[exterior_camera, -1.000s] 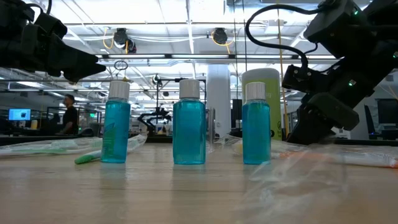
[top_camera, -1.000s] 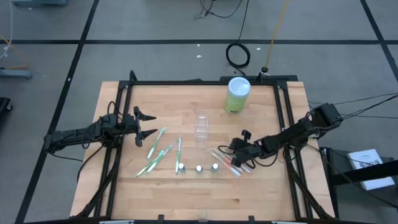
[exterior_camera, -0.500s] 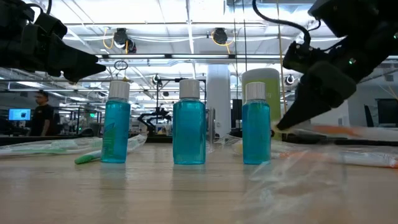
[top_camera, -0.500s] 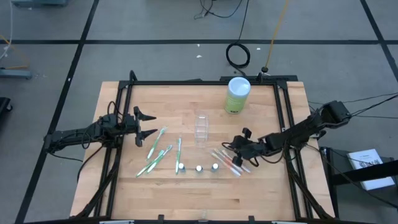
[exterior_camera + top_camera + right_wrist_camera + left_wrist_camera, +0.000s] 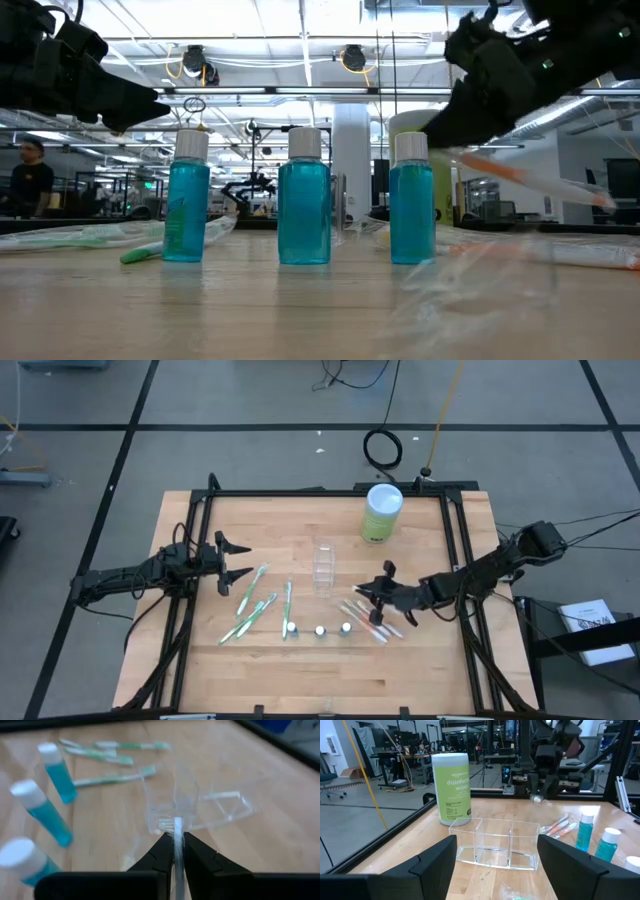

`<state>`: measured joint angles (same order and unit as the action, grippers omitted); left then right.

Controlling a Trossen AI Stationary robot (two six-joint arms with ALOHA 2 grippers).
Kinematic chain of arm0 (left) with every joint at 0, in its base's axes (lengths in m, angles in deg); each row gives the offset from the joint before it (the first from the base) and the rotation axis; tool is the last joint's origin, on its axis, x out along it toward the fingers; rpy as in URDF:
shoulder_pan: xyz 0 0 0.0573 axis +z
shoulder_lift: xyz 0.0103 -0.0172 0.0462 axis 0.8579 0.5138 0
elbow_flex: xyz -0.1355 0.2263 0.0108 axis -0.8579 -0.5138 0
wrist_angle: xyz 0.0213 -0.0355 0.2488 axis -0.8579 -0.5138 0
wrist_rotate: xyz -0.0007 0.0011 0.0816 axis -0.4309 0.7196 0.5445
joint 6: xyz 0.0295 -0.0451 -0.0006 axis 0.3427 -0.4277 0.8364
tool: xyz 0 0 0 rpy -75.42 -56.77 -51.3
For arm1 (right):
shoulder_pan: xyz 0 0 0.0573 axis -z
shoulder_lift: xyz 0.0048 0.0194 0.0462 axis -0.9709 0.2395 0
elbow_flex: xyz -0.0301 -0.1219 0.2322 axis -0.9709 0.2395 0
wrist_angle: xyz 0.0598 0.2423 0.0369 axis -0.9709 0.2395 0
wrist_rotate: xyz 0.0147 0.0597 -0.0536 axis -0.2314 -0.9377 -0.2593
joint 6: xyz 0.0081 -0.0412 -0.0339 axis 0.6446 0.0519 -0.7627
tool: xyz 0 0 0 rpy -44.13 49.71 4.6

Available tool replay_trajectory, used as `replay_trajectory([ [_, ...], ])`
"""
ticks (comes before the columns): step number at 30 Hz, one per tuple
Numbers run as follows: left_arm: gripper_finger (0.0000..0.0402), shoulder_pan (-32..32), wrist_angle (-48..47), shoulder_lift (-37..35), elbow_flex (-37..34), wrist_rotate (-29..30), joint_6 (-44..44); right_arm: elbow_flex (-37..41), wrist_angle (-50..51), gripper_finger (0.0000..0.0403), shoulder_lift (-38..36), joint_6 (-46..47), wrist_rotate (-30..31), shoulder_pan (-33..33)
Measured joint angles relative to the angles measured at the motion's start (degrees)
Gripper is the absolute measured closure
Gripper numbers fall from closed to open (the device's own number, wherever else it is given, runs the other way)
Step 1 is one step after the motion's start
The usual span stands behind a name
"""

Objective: Pick & Place toothbrushing station
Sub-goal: Put the orange toothbrush into the top portion of the transparent organizer

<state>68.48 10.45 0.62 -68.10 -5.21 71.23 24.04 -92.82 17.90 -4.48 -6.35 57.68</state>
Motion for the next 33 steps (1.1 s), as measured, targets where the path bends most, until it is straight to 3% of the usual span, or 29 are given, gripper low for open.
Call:
replay_trajectory([
  [12,0.0117,0.01,0.00,0.00,0.00,0.00,0.00,-0.01,-18.65,0.0379,0.00,-9.37,-0.08,4.07],
  [22,0.0117,0.00,0.00,0.00,-0.01,0.00,0.00,-0.04,-26.60,0.0381,0.02,-11.53,-0.33,9.09],
  [29,0.0117,0.00,0.00,0.00,-0.01,0.01,0.00,-0.04,-34.40,0.0378,0.02,-13.86,-7.92,13.26],
  [33,0.0117,0.00,0.00,0.00,0.00,0.00,0.00,-0.04,-36.85,0.0382,0.02,-14.18,-9.25,15.06],
])
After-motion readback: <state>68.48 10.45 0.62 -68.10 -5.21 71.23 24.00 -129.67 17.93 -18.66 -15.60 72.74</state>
